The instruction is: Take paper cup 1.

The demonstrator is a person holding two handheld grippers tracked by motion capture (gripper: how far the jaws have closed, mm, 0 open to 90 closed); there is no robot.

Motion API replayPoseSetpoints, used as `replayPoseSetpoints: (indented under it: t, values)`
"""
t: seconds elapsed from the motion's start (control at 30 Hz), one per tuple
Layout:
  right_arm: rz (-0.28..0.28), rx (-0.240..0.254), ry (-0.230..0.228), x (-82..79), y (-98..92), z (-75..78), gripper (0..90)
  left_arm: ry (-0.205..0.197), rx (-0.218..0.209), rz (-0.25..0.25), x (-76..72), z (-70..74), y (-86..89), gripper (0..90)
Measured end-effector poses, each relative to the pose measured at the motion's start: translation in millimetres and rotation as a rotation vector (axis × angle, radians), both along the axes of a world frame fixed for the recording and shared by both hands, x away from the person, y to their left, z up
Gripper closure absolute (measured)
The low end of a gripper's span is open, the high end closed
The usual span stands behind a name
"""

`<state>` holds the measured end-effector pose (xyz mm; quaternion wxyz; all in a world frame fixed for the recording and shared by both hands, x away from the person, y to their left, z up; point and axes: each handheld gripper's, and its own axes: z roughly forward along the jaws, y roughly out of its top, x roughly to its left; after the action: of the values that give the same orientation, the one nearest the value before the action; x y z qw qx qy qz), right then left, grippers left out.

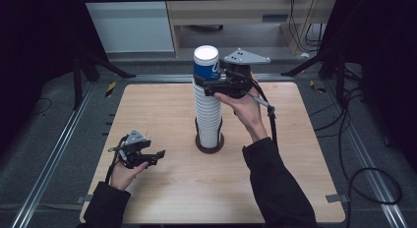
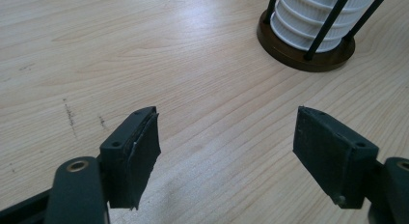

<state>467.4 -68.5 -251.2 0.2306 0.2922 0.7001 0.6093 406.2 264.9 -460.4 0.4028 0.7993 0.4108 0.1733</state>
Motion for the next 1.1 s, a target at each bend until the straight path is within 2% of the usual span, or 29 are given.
replayPoseSetpoints:
  t: [0.23, 0.33, 0.53, 1.1]
  values:
    - [-0.001, -0.002, 0.000, 6.2, 6.1, -4.1, 11.6, 0.002, 0.003, -0.001, 0.0, -0.6, -0.7, 23.7]
    - [-0.004, -0.008, 0.000, 8.3, 8.7, -5.9, 15.9, 0.001, 0.003, 0.000, -0.1, -0.6, -0.7, 23.6]
    - [0.002, -0.019, -0.003, 8.8, 9.2, -6.3, 19.0, 0.003, 0.004, 0.001, 0.0, -0.8, -0.7, 23.4]
    - [0.006, -0.025, -0.028, 5.6, 8.4, 13.8, 21.0, 0.005, 0.000, 0.002, 0.0, -0.8, -0.3, 23.0]
